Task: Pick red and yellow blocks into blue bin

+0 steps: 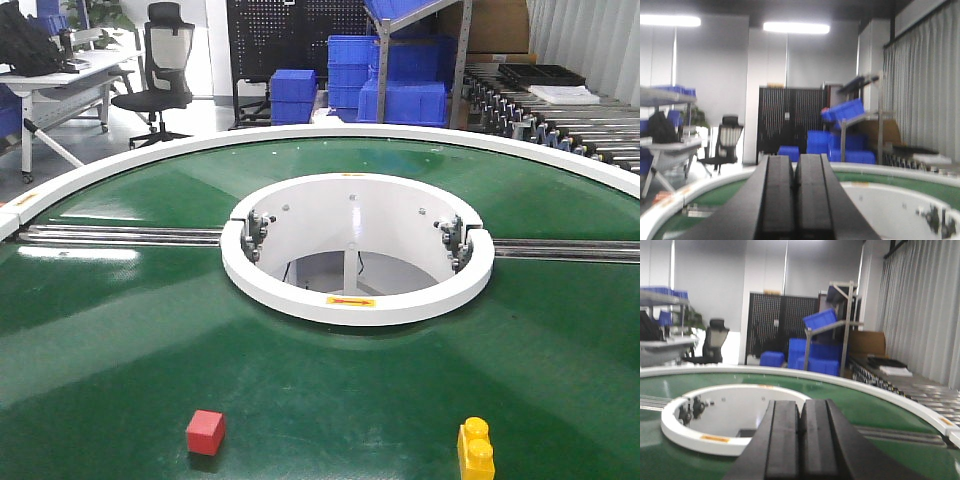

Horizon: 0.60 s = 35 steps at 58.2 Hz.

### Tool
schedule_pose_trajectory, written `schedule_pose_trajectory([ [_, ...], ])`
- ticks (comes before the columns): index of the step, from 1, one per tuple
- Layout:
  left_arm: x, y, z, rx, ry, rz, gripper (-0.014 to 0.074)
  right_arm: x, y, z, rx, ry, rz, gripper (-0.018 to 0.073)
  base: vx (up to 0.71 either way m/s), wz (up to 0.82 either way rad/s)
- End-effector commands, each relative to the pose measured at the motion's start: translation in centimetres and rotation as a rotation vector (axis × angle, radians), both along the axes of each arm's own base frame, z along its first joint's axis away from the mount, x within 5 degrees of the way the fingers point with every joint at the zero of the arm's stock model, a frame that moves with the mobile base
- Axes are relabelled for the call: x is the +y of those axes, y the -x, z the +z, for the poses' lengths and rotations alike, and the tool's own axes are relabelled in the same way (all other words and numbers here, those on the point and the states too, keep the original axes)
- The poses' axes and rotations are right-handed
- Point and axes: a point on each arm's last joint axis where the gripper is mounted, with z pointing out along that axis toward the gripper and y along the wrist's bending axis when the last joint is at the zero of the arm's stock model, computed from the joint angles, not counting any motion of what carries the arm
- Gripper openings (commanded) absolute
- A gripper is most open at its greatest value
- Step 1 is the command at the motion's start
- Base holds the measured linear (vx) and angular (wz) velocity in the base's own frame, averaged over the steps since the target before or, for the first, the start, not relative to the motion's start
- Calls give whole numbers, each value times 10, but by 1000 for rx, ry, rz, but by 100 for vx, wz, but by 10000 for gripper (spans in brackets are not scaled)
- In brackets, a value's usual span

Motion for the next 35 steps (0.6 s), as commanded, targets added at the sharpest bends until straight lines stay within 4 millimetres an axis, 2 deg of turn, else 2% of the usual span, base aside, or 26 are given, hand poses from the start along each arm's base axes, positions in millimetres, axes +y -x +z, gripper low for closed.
schedule_pose_trajectory([
  [1, 0, 14, 37, -77, 14, -6, -6, -1, -2, 30, 63, 27, -16, -10, 0, 0],
  [7, 0, 10, 59, 33, 7, -9, -6, -1, -15, 40, 224, 26, -19, -10, 0, 0],
  [13, -1, -8, 65, 212, -18, -5, -6, -1, -33, 37, 388, 23, -18, -10, 0, 0],
  [14, -2, -42, 48, 503, -43, -8, -6, -1, -57, 23, 569, 14, -20, -10, 0, 0],
  [16, -2, -48, 44, 562, -44, -10, -6, -1, -61, 20, 612, 14, -21, -10, 0, 0],
  [24, -3, -66, 27, 767, -48, -18, -6, -1, -73, 9, 734, 16, -22, -10, 0, 0],
  [35, -3, -74, 21, 828, -49, -19, -6, -1, -80, 2, 827, 18, -24, -8, 0, 0],
])
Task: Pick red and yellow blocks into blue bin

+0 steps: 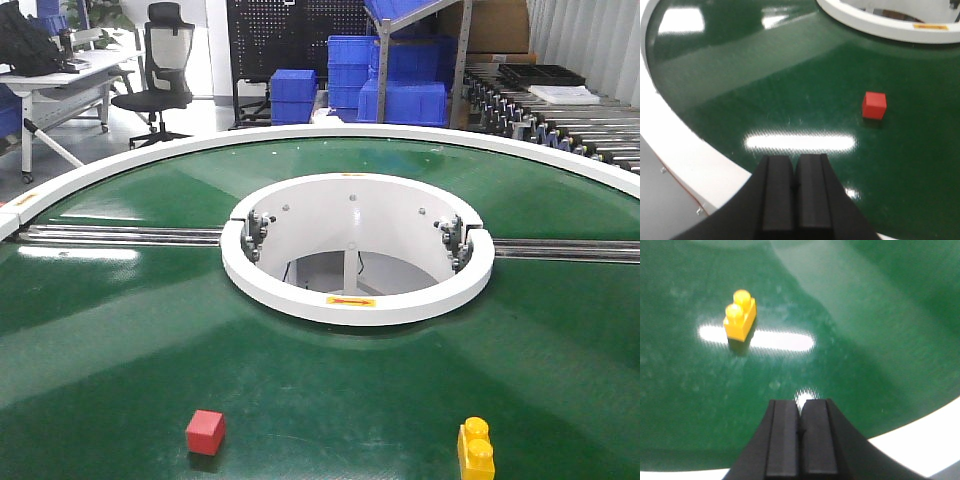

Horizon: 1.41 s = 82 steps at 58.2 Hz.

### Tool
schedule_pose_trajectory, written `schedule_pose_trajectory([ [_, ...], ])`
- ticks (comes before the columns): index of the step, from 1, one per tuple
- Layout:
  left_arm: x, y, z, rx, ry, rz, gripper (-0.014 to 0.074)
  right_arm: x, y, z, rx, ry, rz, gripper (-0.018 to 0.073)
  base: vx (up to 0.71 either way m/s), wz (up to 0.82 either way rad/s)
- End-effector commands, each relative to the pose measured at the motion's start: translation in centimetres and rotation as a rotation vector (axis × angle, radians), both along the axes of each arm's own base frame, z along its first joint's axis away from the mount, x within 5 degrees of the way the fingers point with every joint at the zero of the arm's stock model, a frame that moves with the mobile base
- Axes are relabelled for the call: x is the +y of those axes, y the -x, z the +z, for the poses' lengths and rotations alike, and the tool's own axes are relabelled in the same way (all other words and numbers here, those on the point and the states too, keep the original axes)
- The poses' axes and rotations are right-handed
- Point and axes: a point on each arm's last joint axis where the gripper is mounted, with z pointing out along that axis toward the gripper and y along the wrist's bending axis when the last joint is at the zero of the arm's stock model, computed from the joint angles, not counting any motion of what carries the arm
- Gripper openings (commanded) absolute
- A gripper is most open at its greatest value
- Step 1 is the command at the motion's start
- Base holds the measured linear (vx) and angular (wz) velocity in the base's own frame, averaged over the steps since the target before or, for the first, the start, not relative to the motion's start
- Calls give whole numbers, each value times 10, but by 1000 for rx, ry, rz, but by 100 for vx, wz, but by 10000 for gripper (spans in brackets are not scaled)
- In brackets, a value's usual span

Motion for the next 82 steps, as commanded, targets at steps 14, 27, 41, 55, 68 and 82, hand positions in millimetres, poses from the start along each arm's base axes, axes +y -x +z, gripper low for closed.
schedule_pose_trajectory([
  [14, -1, -4, 12, -54, 12, -1, 42, -1, -13, 4, 24, 25, 8, 107, 0, 0],
  [27, -3, -2, 9, -23, 12, -29, 365, 4, -20, 0, 61, -10, 35, 475, 0, 0],
  [41, -16, -1, 10, -29, 15, -170, 643, 28, -39, -12, 146, 72, 225, 659, 0, 0],
  [55, -19, -1, 11, -48, 14, -210, 630, 48, -90, -41, 229, -28, 127, 630, 0, 0],
  [68, -19, -1, 11, -49, 15, -210, 561, 66, -150, -61, 312, -107, 20, 622, 0, 0],
  [82, -19, 0, 10, -30, 12, -211, 536, 87, -220, -79, 382, -119, -27, 615, 0, 0],
])
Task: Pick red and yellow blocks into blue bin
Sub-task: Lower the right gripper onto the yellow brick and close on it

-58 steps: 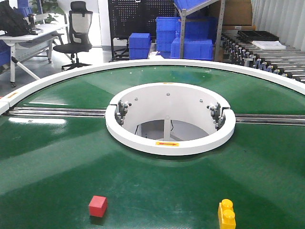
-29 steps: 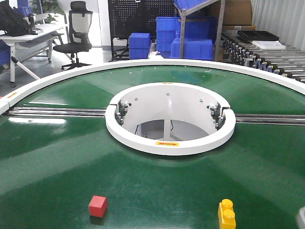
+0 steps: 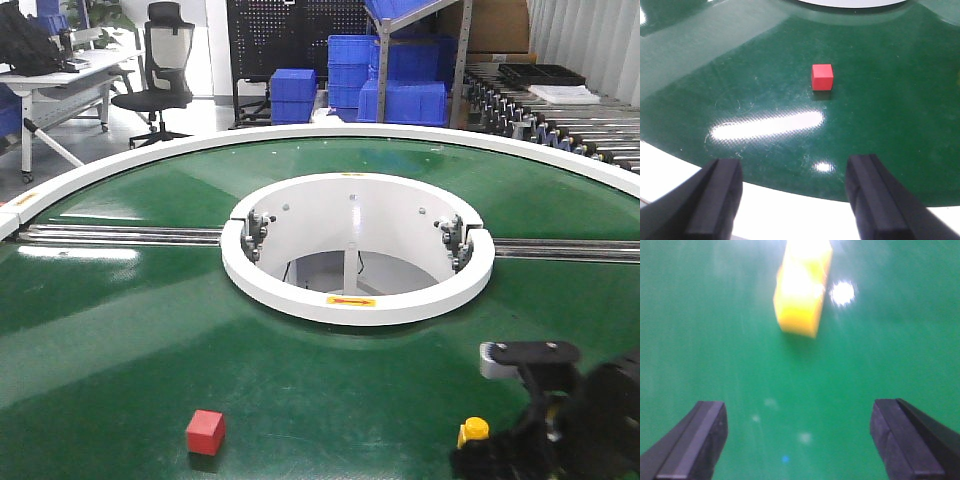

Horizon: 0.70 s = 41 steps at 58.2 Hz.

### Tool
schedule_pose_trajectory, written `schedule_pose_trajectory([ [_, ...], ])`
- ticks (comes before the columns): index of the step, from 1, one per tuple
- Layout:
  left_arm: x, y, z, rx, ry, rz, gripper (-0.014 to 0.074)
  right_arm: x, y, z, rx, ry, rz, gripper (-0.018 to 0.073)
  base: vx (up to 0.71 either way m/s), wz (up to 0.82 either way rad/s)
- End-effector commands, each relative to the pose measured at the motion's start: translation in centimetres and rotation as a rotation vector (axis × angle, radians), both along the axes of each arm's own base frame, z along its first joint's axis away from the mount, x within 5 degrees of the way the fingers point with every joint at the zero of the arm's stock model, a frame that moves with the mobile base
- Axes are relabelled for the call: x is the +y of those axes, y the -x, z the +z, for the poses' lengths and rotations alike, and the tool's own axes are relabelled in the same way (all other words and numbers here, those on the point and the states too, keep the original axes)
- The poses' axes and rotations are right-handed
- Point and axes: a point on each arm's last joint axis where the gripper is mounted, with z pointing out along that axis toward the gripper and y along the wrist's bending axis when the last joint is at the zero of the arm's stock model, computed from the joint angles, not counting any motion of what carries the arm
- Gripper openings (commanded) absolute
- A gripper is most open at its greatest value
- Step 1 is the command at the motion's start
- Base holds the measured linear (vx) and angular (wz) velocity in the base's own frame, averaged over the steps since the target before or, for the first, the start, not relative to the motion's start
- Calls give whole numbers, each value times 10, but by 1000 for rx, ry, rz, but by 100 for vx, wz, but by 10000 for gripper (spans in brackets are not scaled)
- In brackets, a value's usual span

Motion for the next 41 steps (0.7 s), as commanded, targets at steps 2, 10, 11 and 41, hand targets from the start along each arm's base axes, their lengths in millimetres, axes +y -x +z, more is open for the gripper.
schedule_pose_trajectory([
  [2, -2, -4, 14, -82, 25, -8, 536, 9, -33, 7, -72, -8, 4, 615, 0, 0],
  [10, -2, -4, 14, -81, 28, -8, 536, 16, -61, -8, -50, -6, -15, 611, 0, 0],
  [11, -2, -4, 14, -81, 28, -8, 536, 17, -64, -9, -48, -4, -17, 610, 0, 0],
  [41, -2, -3, 14, -75, 26, -9, 536, 20, -93, -38, -12, 60, -51, 421, 0, 0],
])
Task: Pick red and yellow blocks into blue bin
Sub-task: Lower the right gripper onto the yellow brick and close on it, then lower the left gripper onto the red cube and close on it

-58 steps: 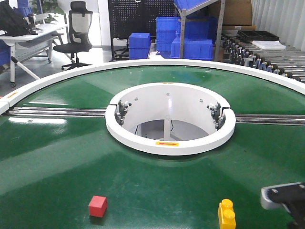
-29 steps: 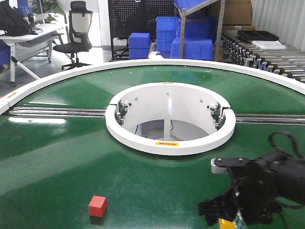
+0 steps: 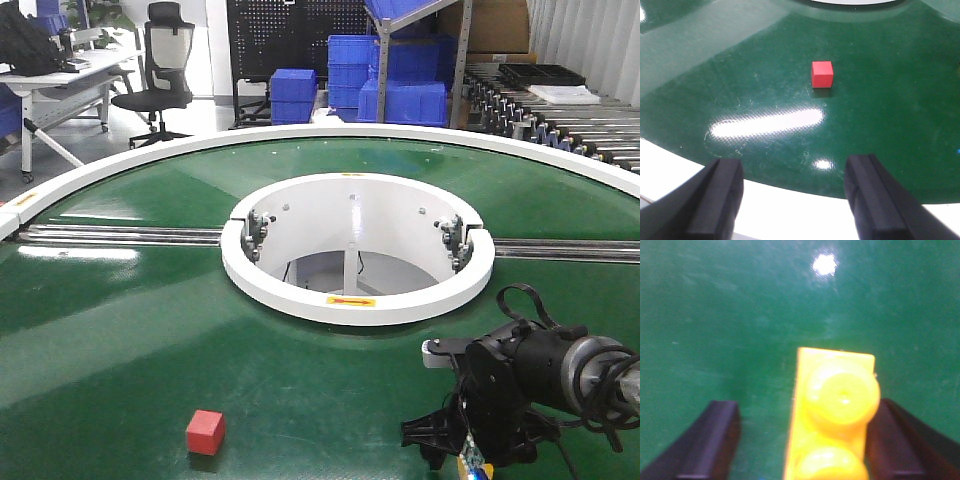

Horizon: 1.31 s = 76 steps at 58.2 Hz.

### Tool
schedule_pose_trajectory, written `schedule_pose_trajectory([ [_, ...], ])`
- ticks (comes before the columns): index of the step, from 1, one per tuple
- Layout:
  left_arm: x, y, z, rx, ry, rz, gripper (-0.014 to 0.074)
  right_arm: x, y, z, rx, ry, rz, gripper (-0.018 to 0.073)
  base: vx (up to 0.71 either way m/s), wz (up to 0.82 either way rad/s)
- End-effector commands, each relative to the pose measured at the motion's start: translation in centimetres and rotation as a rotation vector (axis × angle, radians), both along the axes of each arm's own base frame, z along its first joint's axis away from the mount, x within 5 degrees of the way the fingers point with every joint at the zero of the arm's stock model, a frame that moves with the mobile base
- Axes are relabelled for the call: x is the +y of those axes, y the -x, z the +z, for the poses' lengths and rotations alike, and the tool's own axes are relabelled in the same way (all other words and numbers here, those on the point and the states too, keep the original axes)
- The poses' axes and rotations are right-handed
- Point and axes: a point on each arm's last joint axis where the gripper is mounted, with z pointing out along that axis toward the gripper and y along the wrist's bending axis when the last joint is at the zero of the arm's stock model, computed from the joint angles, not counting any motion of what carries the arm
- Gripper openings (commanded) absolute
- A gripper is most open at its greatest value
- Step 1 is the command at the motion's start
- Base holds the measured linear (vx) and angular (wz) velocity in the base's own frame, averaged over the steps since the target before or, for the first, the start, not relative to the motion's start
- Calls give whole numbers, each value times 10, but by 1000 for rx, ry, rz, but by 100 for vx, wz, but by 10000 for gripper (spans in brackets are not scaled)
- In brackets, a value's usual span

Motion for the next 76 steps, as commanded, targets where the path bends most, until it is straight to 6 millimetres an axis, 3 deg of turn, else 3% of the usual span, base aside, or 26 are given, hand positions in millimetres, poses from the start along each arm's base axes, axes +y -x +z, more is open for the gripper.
schedule_pose_trajectory([
  [1, -2, -4, 14, -83, 28, -8, 536, -1, -5, 29, -107, -10, 10, 405, 0, 0],
  [9, -2, -4, 14, -83, 28, -8, 536, -1, -4, 30, -104, -8, 8, 271, 0, 0],
  [16, -2, -4, 14, -76, 27, -9, 536, -2, -1, 42, -127, -2, 36, 225, 0, 0],
  [23, -3, -8, 14, -59, 23, -9, 536, -4, 9, 70, -170, -2, 100, 232, 0, 0],
  [31, -8, -29, 13, 11, 7, -16, 547, -2, 34, 110, -241, 4, 216, 239, 0, 0],
  [42, -29, -75, 9, 120, 12, -131, 563, 4, 81, 142, -394, 0, 361, 242, 0, 0],
  [53, -53, -134, 2, 210, 39, -235, 566, -4, 113, 155, -463, -5, 395, 242, 0, 0],
  [66, -79, -214, -23, 324, 21, -297, 566, -6, 117, 160, -497, -5, 398, 242, 0, 0],
  [76, -109, -265, -61, 444, -66, -354, 568, -2, 110, 155, -513, -13, 402, 242, 0, 0],
])
